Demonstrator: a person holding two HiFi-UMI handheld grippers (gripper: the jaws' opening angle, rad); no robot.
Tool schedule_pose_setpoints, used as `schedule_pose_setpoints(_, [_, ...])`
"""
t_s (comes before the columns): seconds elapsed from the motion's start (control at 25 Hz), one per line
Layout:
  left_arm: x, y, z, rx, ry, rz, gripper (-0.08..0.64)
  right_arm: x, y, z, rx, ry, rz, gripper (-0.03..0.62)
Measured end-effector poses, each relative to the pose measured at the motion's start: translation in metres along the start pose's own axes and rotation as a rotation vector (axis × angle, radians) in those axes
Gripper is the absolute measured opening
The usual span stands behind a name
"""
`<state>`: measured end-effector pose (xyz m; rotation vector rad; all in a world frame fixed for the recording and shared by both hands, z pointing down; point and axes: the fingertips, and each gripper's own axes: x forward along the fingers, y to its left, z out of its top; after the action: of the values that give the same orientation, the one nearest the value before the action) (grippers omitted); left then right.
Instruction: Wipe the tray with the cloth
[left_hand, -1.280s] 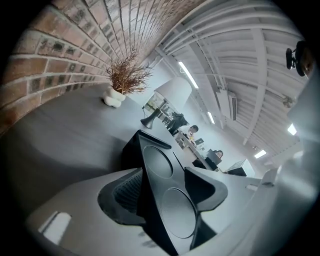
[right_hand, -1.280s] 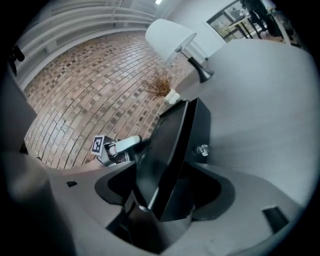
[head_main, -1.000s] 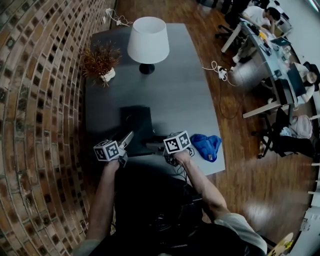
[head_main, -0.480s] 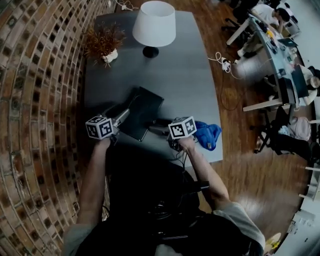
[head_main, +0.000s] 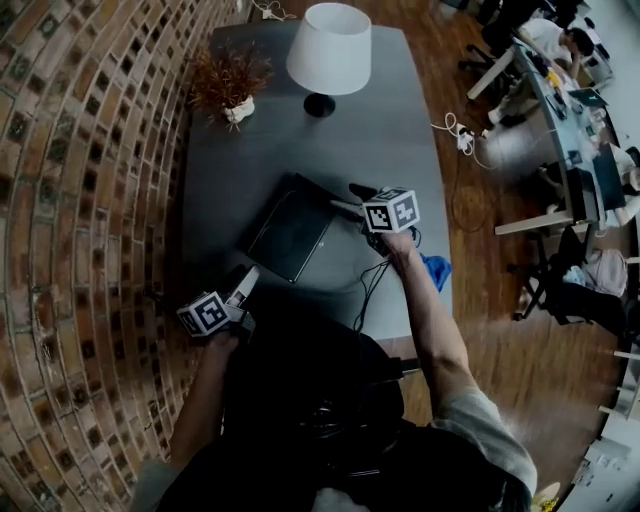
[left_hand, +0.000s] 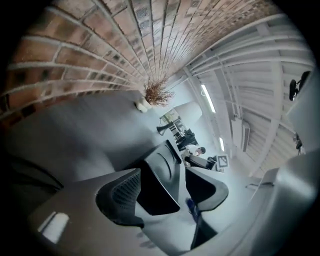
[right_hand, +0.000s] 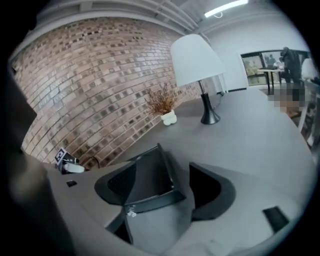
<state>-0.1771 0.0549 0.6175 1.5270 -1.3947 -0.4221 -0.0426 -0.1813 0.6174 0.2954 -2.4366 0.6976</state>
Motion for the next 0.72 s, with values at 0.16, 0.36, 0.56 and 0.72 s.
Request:
schedule_pose_setpoints(0.16, [0.023, -0.006, 0.002, -0.033, -0.019, -0.032, 0.269, 0.044, -0.011, -0.021, -0.016, 0.195, 0.063, 0.333])
schedule_pose_setpoints(0.36, [0.033, 0.0, 0.022, -0.035, -0.065, -0.003, 0.276, 0.053, 0.002, -0.044, 0.009, 0.252, 0.135, 0.336])
schedule_pose_setpoints(0.56, [0.078, 0.01, 0.084, -0.007, -0.122, -0.016, 0.33, 0.033, 0.003, -0.057, 0.072, 0.21, 0.101, 0.336])
schedule_pose_setpoints(0.72, [0.128, 0.008, 0.12, 0.02, -0.088, -0.056, 0.33, 0.017, 0.003, -0.069, 0.19, 0.109, 0.031, 0.336])
